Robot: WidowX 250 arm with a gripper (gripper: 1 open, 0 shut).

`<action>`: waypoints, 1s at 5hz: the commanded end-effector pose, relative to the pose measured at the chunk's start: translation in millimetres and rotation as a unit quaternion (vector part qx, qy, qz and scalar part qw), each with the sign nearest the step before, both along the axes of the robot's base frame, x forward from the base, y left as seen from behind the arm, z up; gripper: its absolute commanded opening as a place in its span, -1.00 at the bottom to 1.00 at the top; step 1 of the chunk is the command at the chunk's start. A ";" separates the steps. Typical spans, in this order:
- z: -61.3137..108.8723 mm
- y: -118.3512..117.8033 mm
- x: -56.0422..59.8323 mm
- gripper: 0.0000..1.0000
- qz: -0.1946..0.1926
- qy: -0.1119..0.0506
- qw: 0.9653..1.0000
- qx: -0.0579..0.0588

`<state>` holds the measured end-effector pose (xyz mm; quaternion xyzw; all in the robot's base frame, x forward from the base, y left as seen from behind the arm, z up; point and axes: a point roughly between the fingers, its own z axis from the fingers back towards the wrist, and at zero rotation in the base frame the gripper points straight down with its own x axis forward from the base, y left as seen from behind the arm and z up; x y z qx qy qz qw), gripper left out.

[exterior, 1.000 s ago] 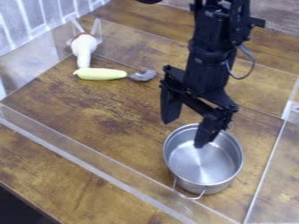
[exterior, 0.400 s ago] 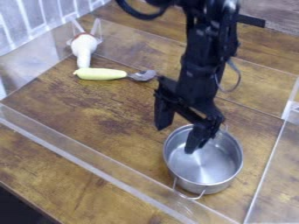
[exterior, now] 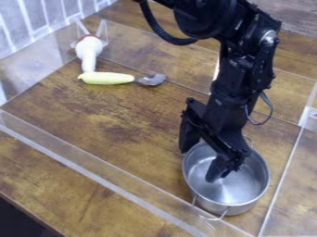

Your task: Remove the mushroom from the silver pot and put it on the table

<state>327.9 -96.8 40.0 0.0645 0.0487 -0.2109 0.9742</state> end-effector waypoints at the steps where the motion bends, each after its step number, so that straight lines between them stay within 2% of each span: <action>1: 26.6 7.2 7.0 1.00 0.001 -0.039 0.999 -0.011; 3: 44.9 15.9 12.1 1.00 0.022 -0.047 0.999 -0.008; 5: 42.1 25.4 10.8 1.00 -0.056 -0.050 0.997 -0.009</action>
